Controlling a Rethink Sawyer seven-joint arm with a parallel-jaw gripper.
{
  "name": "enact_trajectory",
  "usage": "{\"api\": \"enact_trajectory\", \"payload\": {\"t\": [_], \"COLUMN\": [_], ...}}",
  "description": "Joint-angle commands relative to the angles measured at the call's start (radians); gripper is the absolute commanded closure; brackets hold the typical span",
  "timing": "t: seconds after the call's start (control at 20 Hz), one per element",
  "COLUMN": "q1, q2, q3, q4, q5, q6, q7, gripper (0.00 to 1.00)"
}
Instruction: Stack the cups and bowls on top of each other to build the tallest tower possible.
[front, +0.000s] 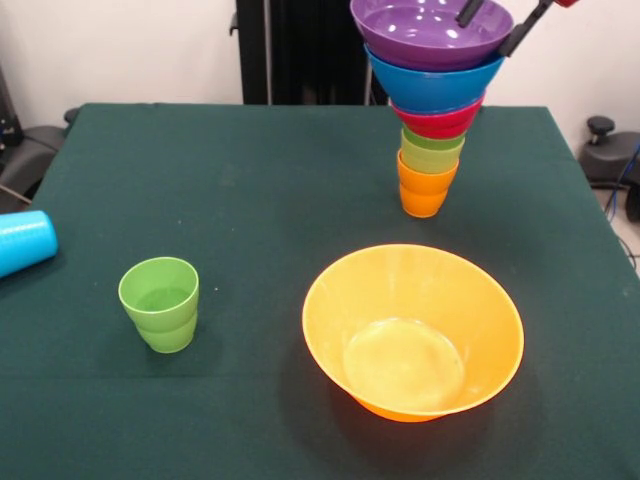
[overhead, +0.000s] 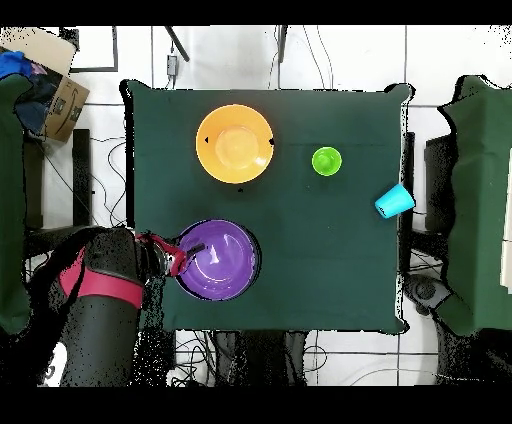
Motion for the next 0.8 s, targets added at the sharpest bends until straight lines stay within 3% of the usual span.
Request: {"api": "enact_trajectory", "payload": {"t": [0.05, 0.8], "q1": [0.004, -0.004], "q2": [0.021, 0.017], "q3": [0.051, 0.066], "q4": [-0.024, -0.046], "q5": [-0.038, -0.017], "q6": [-0.055, -0.049], "q7": [0.018, 0.014], "gripper": [0.00, 0.00]}}
